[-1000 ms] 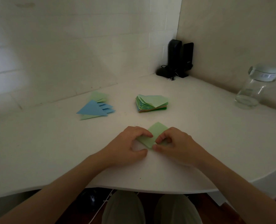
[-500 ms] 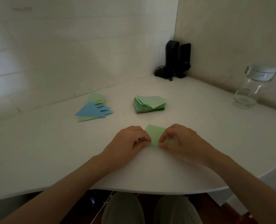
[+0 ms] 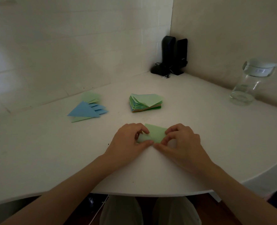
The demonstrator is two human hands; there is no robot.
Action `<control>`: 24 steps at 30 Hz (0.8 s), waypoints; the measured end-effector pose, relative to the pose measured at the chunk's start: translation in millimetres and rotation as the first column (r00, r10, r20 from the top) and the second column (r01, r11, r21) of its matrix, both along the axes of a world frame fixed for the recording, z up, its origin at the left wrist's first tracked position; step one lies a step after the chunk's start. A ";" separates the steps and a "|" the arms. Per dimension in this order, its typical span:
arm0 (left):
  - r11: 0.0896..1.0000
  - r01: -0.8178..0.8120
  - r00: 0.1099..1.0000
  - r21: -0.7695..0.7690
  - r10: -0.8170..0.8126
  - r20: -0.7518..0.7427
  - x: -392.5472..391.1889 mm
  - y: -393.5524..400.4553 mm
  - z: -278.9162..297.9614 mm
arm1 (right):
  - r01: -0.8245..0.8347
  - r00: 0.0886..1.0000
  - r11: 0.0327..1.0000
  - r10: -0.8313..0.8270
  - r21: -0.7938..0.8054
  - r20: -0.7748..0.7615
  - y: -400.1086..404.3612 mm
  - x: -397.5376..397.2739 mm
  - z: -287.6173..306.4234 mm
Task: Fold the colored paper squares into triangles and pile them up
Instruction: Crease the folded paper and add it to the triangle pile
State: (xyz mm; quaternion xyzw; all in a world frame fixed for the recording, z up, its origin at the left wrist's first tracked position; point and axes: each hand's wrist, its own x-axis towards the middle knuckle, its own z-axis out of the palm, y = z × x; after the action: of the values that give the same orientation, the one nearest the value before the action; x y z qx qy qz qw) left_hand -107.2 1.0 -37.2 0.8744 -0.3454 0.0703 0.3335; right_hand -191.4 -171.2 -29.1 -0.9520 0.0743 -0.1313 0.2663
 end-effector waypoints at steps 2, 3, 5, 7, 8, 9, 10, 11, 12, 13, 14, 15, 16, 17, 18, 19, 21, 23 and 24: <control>0.999 -0.009 0.997 -0.047 0.005 -0.080 1.9 3.2 2.8 | 0.027 0.998 0.999 -0.025 0.026 -0.065 -2.8 2.3 2.0; 0.998 -0.010 0.994 -0.056 0.003 -0.113 3.0 4.7 4.3 | 0.042 0.992 0.999 -0.038 0.032 -0.118 -4.5 4.5 4.4; 0.999 -0.006 0.989 -0.042 0.000 -0.147 4.5 7.6 8.0 | 0.041 0.974 0.999 -0.033 0.031 -0.223 -7.4 9.8 11.5; 0.999 0.006 0.989 -0.037 -0.012 -0.148 6.5 11.0 10.0 | 0.007 0.958 0.999 0.005 0.041 -0.286 -9.7 14.4 16.6; 0.999 0.019 0.990 -0.038 -0.024 -0.138 7.0 12.3 10.3 | -0.015 0.952 0.999 0.029 0.047 -0.305 -11.6 16.5 16.4; 0.998 0.045 0.992 -0.038 -0.049 -0.120 6.7 12.9 10.3 | -0.044 0.945 0.998 0.058 0.051 -0.322 -13.2 17.8 16.3; 0.996 0.083 0.992 -0.027 -0.086 -0.091 5.6 13.2 9.7 | -0.074 0.937 0.995 0.091 0.063 -0.337 -14.8 18.6 16.9; 0.992 0.128 0.991 -0.004 -0.128 -0.044 4.3 12.8 8.1 | -0.105 0.930 0.990 0.132 0.097 -0.344 -16.8 19.8 18.6; 0.985 0.168 0.986 0.037 -0.168 0.011 2.8 11.7 6.6 | -0.128 0.923 0.978 0.177 0.162 -0.343 -19.7 21.0 22.3; 0.977 0.196 0.978 0.081 -0.201 0.055 1.6 10.8 5.2 | -0.149 0.917 0.959 0.225 0.239 -0.331 -23.1 22.3 26.9; 0.972 0.205 0.974 0.116 -0.215 0.077 0.1 9.8 5.4 | -0.176 0.911 0.939 0.269 0.295 -0.312 -26.6 22.5 31.6; 0.969 0.204 0.973 0.136 -0.217 0.084 -1.0 8.9 6.1 | -0.215 0.911 0.933 0.299 0.289 -0.286 -29.6 23.0 35.4; 0.968 0.201 0.972 0.153 -0.216 0.095 -1.8 8.5 7.2 | -0.259 0.914 0.939 0.314 0.226 -0.256 -31.8 23.7 37.1; 0.965 0.201 0.969 0.167 -0.221 0.112 -2.8 8.3 8.4 | -0.298 0.921 0.944 0.323 0.142 -0.217 -33.3 25.7 36.8; 0.961 0.202 0.965 0.189 -0.228 0.131 -4.2 8.4 9.8 | -0.325 0.927 0.944 0.330 0.060 -0.180 -34.3 28.3 34.3; 0.955 0.204 0.960 0.214 -0.238 0.147 -5.3 9.1 10.9 | -0.344 0.928 0.939 0.339 -0.008 -0.156 -34.1 31.1 31.9; 0.943 0.200 0.957 0.266 -0.247 0.155 -7.2 10.7 13.3 | -0.346 0.932 0.932 0.328 -0.108 -0.155 -32.5 35.5 27.7; 0.943 0.168 0.964 0.288 -0.218 0.152 -10.4 11.3 15.7 | -0.329 0.942 0.928 0.308 -0.176 -0.137 -30.7 36.8 25.8; 0.945 0.132 0.970 0.298 -0.184 0.155 -12.3 11.3 16.5 | -0.320 0.946 0.927 0.302 -0.198 -0.114 -30.2 36.0 24.4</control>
State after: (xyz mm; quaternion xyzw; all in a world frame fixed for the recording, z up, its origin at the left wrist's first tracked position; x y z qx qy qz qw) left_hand -119.5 12.3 -20.7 0.8726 -0.4501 0.0718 0.1756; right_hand -155.4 -201.4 -4.7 -0.9794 -0.0813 -0.0556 0.1764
